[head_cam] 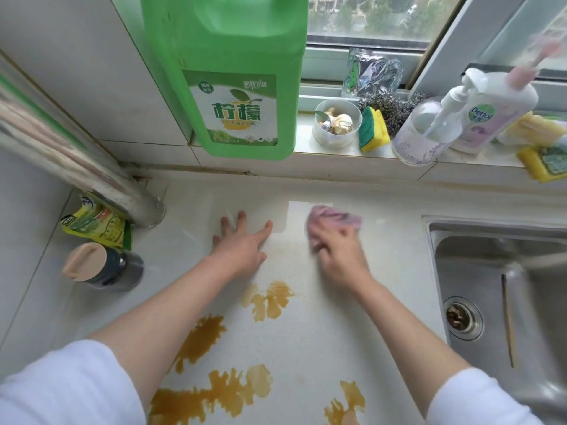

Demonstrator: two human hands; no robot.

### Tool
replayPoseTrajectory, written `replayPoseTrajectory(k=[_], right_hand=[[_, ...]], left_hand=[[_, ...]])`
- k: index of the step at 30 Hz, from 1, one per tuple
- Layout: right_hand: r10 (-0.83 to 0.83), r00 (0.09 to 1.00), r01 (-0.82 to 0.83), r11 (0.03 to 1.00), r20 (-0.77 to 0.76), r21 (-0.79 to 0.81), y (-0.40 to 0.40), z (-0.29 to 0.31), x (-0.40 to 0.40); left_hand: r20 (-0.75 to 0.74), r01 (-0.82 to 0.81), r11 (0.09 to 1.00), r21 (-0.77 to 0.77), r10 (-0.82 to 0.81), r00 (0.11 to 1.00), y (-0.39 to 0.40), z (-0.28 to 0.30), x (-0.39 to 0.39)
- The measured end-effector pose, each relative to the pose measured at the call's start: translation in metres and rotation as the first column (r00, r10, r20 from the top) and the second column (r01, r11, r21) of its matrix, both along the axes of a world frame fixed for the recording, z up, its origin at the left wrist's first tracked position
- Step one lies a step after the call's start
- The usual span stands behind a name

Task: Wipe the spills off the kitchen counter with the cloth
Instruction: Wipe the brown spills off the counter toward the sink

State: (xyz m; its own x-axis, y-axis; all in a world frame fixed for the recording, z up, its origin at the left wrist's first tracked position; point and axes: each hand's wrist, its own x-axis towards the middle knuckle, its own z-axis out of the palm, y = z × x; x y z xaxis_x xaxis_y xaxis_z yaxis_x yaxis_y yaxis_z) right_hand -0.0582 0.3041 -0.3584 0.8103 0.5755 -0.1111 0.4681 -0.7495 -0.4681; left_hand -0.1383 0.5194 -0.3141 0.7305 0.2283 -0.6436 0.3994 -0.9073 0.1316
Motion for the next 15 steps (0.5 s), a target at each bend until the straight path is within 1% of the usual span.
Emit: replayPoseTrajectory(k=[1,2,3,4,5,6,7,8,9,10,11,12,13,14,15], right_hand=[[0.142,0.99,-0.142,0.99,-0.012,-0.012,-0.001,0.0,-0.014],[0.211,0.977,-0.211,0.977,-0.018,-0.008,-0.008,0.002,-0.019],[0.224,0.974,-0.224,0.975,-0.021,0.006,-0.021,0.005,-0.014],[0.194,0.981,-0.193,0.981,-0.015,0.028,-0.035,0.006,-0.005],[0.108,0.994,-0.108,0.994,-0.022,0.035,-0.053,0.005,0.009],[-0.039,0.999,0.039,0.998,-0.008,0.044,-0.068,0.004,0.025],[-0.239,0.971,0.238,0.97,0.0,0.052,-0.078,0.002,0.042],[-0.417,0.909,0.416,0.908,0.01,0.054,-0.084,0.001,0.056],[-0.531,0.847,0.53,0.848,0.032,0.022,-0.079,-0.003,0.066],[-0.59,0.806,0.591,0.807,0.045,0.0,-0.065,-0.005,0.07],[-0.593,0.804,0.593,0.805,0.044,0.006,-0.045,-0.007,0.069],[-0.535,0.844,0.534,0.845,0.041,0.03,-0.021,-0.009,0.064],[-0.442,0.896,0.44,0.896,0.036,0.066,0.005,-0.011,0.055],[-0.307,0.951,0.303,0.947,0.03,0.104,0.029,-0.012,0.041],[-0.155,0.988,0.152,0.98,0.016,0.125,0.046,-0.013,0.024]], left_hand=[[0.001,-0.002,1.0,0.001,0.002,1.0,0.0,0.0,0.0],[0.006,-0.003,1.0,0.0,0.003,1.0,0.001,-0.001,0.0],[0.008,-0.003,1.0,-0.002,0.003,1.0,0.001,-0.002,0.0],[0.01,-0.004,1.0,-0.006,0.004,1.0,0.001,-0.002,-0.001],[0.012,0.0,1.0,-0.01,0.0,1.0,0.0,-0.003,-0.001],[0.017,-0.001,1.0,-0.013,0.001,1.0,0.001,-0.003,-0.002],[0.023,-0.006,1.0,-0.016,0.006,1.0,0.002,-0.005,-0.003],[0.028,-0.006,1.0,-0.017,0.007,1.0,0.001,-0.006,-0.002],[0.031,-0.008,1.0,-0.018,0.008,0.999,0.002,-0.007,-0.002],[0.034,-0.006,1.0,-0.017,0.006,0.999,0.002,-0.008,-0.001],[0.035,-0.004,1.0,-0.017,0.004,0.999,0.003,-0.009,-0.001],[0.033,-0.002,1.0,-0.018,0.002,0.999,0.003,-0.01,-0.002],[0.031,-0.001,1.0,-0.021,0.002,1.0,0.003,-0.01,-0.002],[0.032,-0.002,1.0,-0.025,0.003,0.999,0.002,-0.01,-0.002],[0.036,-0.005,0.999,-0.037,0.006,0.999,0.004,-0.012,-0.001]])
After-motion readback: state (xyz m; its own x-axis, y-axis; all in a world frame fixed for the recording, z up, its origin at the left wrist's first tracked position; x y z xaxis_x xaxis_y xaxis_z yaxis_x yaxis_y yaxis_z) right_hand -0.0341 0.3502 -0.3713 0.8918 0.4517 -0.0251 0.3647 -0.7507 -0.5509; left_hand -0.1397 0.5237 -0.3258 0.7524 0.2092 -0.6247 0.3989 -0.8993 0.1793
